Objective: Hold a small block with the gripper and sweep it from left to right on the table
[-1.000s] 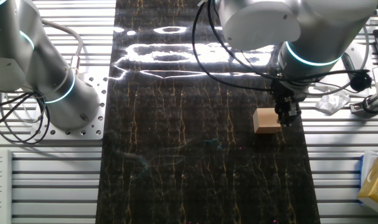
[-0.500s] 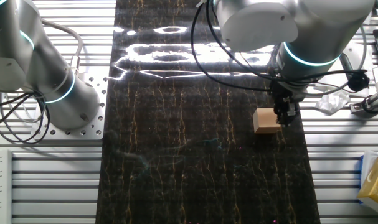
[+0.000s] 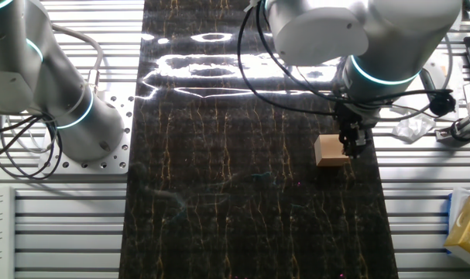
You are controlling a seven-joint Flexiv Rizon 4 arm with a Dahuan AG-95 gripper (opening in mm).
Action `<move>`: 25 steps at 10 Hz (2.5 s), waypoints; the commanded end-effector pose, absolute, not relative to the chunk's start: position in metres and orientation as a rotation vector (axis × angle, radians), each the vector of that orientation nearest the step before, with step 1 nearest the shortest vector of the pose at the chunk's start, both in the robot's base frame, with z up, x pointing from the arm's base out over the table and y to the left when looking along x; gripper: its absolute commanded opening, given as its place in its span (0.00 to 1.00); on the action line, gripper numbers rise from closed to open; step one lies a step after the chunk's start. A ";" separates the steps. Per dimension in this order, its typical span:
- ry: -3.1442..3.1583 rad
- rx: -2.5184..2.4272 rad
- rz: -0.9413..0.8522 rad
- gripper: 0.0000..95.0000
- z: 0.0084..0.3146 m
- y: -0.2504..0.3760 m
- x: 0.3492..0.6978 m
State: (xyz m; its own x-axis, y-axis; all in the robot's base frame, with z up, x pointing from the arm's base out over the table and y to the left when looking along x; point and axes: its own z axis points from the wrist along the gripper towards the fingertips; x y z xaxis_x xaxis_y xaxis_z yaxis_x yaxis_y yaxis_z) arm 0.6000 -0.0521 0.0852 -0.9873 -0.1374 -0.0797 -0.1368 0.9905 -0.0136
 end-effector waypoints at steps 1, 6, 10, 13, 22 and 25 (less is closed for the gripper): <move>3.053 -0.213 -0.012 0.60 0.084 -0.052 0.600; 3.053 -0.205 -0.010 0.60 0.078 -0.051 0.599; 3.052 -0.199 -0.010 0.60 0.073 -0.050 0.598; 3.053 -0.192 -0.012 0.60 0.070 -0.050 0.598; 3.049 -0.254 -0.006 0.60 0.073 -0.061 0.597; 3.049 -0.244 0.008 0.60 0.073 -0.063 0.597</move>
State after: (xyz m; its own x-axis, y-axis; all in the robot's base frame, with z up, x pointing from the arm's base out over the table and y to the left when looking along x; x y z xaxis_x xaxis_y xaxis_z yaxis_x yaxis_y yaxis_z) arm 0.5964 -0.0637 0.0735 -0.9844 -0.1546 -0.0836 -0.1549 0.9879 -0.0028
